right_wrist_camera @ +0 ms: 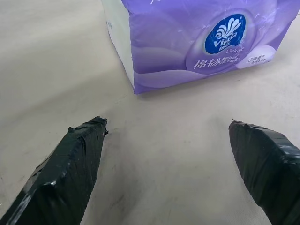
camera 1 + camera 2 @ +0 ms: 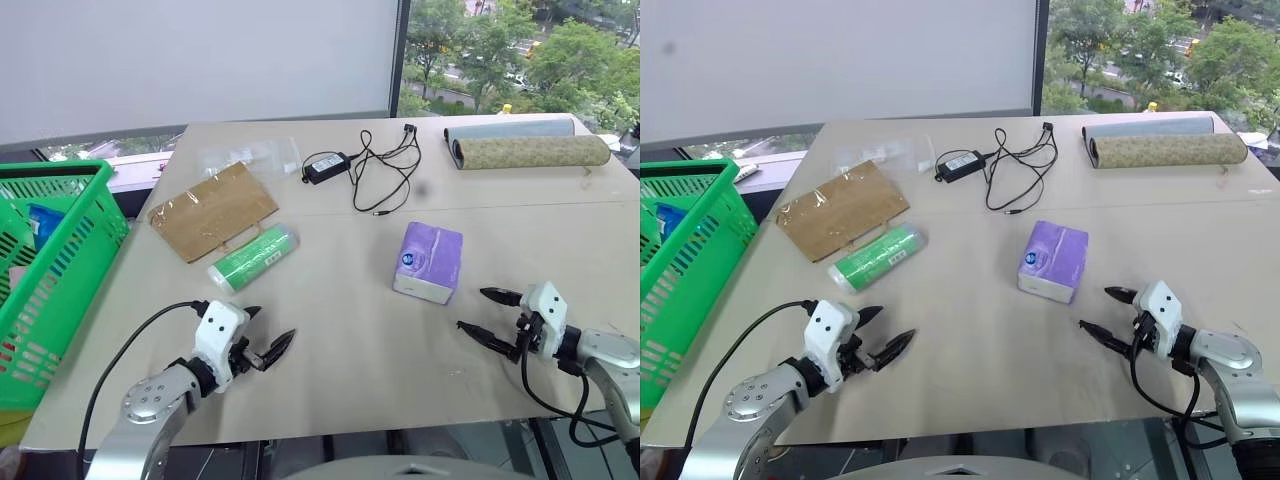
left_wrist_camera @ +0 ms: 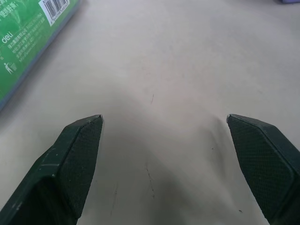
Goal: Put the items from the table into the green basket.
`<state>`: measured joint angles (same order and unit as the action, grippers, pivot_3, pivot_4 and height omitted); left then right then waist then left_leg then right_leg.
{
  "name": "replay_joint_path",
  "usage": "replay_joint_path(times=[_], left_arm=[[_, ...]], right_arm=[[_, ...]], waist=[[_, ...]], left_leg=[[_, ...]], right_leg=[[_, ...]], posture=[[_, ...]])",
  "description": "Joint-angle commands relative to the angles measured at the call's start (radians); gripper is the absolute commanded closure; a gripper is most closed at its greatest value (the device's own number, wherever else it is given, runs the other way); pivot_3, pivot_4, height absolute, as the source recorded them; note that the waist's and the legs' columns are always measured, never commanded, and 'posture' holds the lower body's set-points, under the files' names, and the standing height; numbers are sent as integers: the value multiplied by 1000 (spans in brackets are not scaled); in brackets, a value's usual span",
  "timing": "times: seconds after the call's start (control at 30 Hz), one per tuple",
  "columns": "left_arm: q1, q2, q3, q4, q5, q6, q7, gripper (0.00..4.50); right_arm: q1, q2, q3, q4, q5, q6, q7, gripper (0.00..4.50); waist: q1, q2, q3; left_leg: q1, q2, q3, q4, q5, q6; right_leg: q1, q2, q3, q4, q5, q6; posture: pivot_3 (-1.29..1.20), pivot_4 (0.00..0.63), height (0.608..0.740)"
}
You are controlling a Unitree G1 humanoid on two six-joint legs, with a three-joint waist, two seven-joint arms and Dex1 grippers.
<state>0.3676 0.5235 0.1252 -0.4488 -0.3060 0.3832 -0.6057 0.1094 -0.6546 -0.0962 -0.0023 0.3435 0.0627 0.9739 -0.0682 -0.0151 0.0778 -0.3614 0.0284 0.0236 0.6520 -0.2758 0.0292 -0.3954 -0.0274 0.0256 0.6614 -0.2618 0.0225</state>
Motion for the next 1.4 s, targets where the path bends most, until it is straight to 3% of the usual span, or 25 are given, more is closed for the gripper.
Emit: replay_joint_path(times=[0.03, 0.53, 0.7, 0.87, 0.93, 1.07, 1.4], left_arm=[[-9, -1, 9, -3, -10, -28, -7, 124], [-13, -11, 27, 4, -24, -70, -26, 124], [-70, -14, 115, -17, -126, -84, -49, 124], [-118, 75, 249, -7, -175, -73, -85, 124], [-155, 152, 298, 69, -125, -98, -96, 124], [-216, 221, 243, 211, -33, -129, -111, 124], [-401, 187, 68, 502, 56, -157, -144, 124]], right_arm=[[-18, 0, -17, -20, 11, -10, 4, 0], [-45, 4, -6, -11, 3, -17, 8, 0], [-37, -6, -7, -62, 35, 11, 34, 0], [-36, -55, -2, -239, 136, 153, 87, 0], [-70, -91, 14, -400, 261, 302, 85, 0], [-163, -93, 64, -540, 339, 428, 36, 0], [-262, -41, 141, -566, 284, 446, -36, 0]], waist=[[0, 0, 0], [0, 0, 0], [3, 0, 0], [-2, 1, 1], [-2, 1, 1], [-2, 2, 0], [-2, -3, 0]], left_leg=[[0, 0, 0, 0, 0, 0], [0, 0, 0, 0, 0, 0], [0, 0, 0, 0, 0, 0], [0, 0, 0, 0, 0, 0], [0, 1, 0, 0, 0, 0], [1, 1, -1, 0, 0, 0], [-4, -1, -2, 0, 0, 0]], right_leg=[[0, 0, 0, 0, 0, 0], [0, 0, 0, 0, 1, 2], [0, 0, -1, 0, 1, 2], [0, 0, 0, 0, 2, 3], [-1, 0, 0, 1, 2, 3], [0, 2, -2, 0, 1, 4], [-2, -3, -6, -1, 2, 4]], posture=[[-125, 64, 740], [-120, 64, 740], [-126, 62, 740], [-131, 61, 740], [-127, 62, 740], [-130, 58, 740], [-162, 54, 740]])
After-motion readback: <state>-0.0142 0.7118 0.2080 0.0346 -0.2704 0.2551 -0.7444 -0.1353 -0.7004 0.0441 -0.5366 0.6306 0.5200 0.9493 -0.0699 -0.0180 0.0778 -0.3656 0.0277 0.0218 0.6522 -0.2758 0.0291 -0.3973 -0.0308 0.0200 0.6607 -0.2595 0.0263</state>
